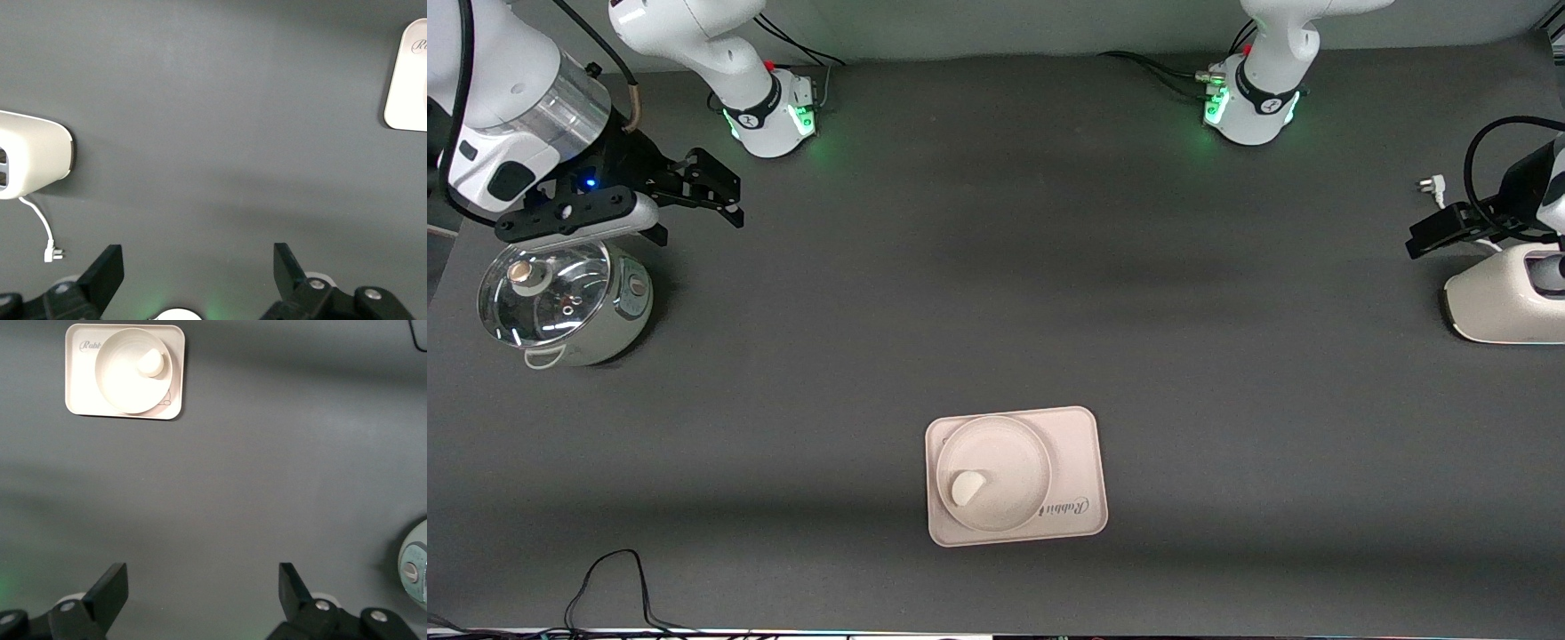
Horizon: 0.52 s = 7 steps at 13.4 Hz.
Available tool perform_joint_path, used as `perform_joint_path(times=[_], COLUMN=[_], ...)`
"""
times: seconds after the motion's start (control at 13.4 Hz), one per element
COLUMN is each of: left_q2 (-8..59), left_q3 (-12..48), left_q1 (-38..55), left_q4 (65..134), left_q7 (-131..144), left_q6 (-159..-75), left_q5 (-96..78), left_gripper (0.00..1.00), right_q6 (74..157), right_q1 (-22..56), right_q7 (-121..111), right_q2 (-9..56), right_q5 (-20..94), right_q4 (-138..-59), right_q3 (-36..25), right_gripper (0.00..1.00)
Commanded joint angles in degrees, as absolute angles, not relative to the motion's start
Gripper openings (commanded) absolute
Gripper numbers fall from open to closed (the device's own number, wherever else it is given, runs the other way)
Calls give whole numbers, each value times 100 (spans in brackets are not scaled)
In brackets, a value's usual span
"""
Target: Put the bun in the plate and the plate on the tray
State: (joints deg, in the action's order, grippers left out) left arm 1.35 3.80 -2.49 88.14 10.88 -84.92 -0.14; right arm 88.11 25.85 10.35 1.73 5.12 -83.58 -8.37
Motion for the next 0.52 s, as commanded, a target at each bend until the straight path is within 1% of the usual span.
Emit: perform_joint_path(times=[0.0, 0.07, 0.15, 0.22, 0.45], left_q2=[-18, -9, 0, -9, 9], left_q3=[308, 308, 308, 299, 281], left_q1=[-211, -220, -228, -237, -246], left_q4=[8947, 8930, 8921, 8938, 8912], left_q7=[809, 817, 800, 669, 527], left_q6=[-8587, -8587, -8587, -8587, -8596], left_q5=[9, -9, 17, 18, -44], left_gripper=[100, 100, 100, 100, 100], right_q6=[8833, 8798, 8772, 8780, 8693], right_q1=[2567, 2558, 2601, 2593, 2601], right_q7=[1187, 1169, 1108, 1099, 1099], right_q2=[79, 36, -78, -244, -334], right_q5=[150, 141, 132, 106, -9], right_q4=[-8455, -8490, -8664, -8823, -8921], right_q3=[-887, -1001, -1246, -1326, -1354], right_gripper=[100, 100, 100, 100, 100])
